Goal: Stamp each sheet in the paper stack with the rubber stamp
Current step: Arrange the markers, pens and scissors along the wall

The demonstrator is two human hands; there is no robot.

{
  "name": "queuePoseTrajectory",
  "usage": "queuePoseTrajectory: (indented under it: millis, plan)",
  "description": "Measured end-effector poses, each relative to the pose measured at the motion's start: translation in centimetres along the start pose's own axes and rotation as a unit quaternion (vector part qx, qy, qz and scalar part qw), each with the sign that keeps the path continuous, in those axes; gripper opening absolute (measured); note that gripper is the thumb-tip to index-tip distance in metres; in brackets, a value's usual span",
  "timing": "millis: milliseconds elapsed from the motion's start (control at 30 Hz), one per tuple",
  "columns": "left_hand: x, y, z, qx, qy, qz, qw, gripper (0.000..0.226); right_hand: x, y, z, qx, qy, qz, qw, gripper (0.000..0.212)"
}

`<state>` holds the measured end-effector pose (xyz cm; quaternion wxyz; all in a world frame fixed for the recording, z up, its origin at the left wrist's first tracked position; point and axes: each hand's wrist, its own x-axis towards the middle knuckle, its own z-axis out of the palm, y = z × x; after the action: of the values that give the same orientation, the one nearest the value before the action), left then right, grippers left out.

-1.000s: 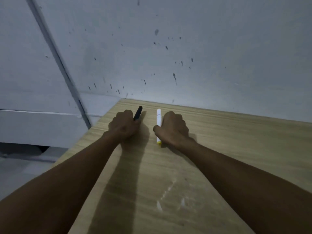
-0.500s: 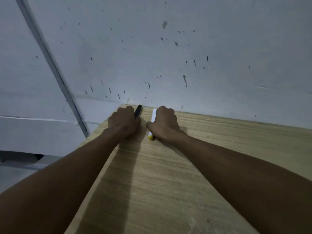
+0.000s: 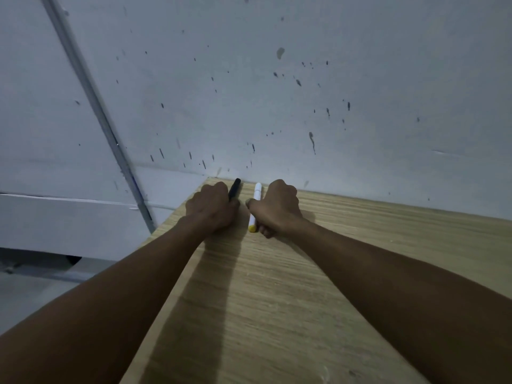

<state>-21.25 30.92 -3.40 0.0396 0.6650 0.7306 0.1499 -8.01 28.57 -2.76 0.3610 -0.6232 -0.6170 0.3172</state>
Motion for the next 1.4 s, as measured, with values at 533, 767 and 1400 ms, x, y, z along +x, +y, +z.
queuePoseTrajectory:
  millis: [533,767,1400]
  plan:
    - [-2.5,-0.4,-1.6,-0.040,-0.041,0.015,0.998,0.035,-3.1,1.6,-2.2,-0.202,0.030,0.008,0.979,0.039]
    - [-7.9,1.4,-2.7,-0.083,0.074,0.084,0.990,0.040,-8.8,2.2,-5.9,-0.241,0.059,-0.002,0.969,0.040]
    - [-30.2,17.9,-0.5,-0.228,-0.034,0.253,0.940,0.018,-31.2,8.7,-22.1,-0.292,0.163,0.060,0.941,0.012]
